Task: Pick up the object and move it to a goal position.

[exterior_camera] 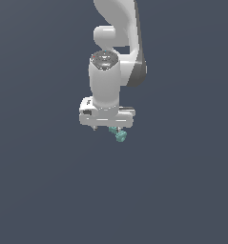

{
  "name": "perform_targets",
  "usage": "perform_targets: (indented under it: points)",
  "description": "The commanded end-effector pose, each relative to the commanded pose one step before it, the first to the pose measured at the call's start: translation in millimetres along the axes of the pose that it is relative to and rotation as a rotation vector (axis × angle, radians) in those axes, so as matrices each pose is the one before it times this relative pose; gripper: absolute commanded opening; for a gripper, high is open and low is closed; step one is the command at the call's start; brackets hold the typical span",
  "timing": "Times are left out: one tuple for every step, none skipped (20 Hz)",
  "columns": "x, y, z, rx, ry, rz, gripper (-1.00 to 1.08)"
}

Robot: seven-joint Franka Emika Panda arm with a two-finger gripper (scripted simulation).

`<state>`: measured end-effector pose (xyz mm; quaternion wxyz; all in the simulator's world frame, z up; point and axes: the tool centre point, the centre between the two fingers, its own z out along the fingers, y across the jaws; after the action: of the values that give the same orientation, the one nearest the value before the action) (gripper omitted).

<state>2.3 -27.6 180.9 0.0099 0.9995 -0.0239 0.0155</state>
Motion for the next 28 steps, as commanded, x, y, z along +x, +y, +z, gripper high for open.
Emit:
perform_targets:
  points:
    - [0.0, 0.01, 0.0, 0.0, 0.0, 0.0, 1.0]
    - [-0.13, 0.32, -0.02, -0.0003, -0.0005, -0.00037, 1.0]
    - [-0.29, 0.67, 0.31, -0.00116, -0.00206, -0.00143, 1.0]
    - [-0.53, 1.28, 0.28, -0.0017, -0.00303, -0.00203, 1.0]
    - [-0.72, 1.78, 0.37, -0.00234, -0.00417, -0.00267, 1.0]
    - [-0.88, 2.22, 0.47, -0.00297, -0.0053, -0.00314, 1.0]
    - [-0.88, 2.33, 0.46, -0.0031, -0.00553, -0.00283, 1.0]
    - [-0.63, 1.82, 0.28, -0.00236, -0.00418, -0.00163, 1.0]
    - [-0.38, 1.29, 0.12, -0.00162, -0.00283, -0.00059, 1.0]
    - [-0.16, 0.77, 0.0, -0.00092, -0.00156, 0.00021, 1.0]
    - [0.01, 0.21, -0.1, -0.00024, -0.00036, 0.00054, 1.0]
    - [0.2, -0.49, 0.26, 0.0, 0.0, 0.0, 1.0]
    - [-0.1, -0.15, -0.17, 0.00076, 0.00125, -0.00051, 1.0]
    - [-0.21, -0.43, 0.3, 0.00035, 0.00037, -0.00253, 1.0]
    - [-0.41, -0.42, 0.51, 0.00025, 0.00005, -0.00408, 1.0]
    - [-0.59, -0.52, 0.71, 0.00023, -0.00013, -0.00573, 1.0]
    - [-0.76, -0.64, 0.91, 0.00028, -0.0002, -0.00733, 1.0]
    - [-0.92, -0.84, 1.1, 0.0004, -0.00015, -0.00897, 1.0]
    - [-1.06, -1.04, 1.29, 0.00053, -0.00006, -0.01053, 1.0]
    - [-1.21, -1.25, 1.48, 0.00065, 0.00001, -0.01212, 1.0]
    - [-1.35, -1.42, 1.65, 0.00074, 0.00005, -0.01362, 1.0]
    - [-1.49, -1.59, 1.82, 0.00081, 0.00005, -0.01509, 1.0]
    - [-1.64, -1.75, 2.0, 0.00088, 0.00002, -0.01665, 1.0]
    - [-1.79, -1.94, 2.18, 0.00095, 0.00001, -0.01823, 1.0]
    - [-1.93, -2.14, 2.35, 0.00104, 0.00005, -0.01978, 1.0]
    - [-2.06, -2.36, 2.52, 0.00113, 0.00009, -0.02139, 1.0]
    - [-2.19, -2.58, 2.69, 0.00122, 0.00012, -0.023, 1.0]
    - [-2.32, -2.82, 2.85, 0.0013, 0.00016, -0.02463, 1.0]
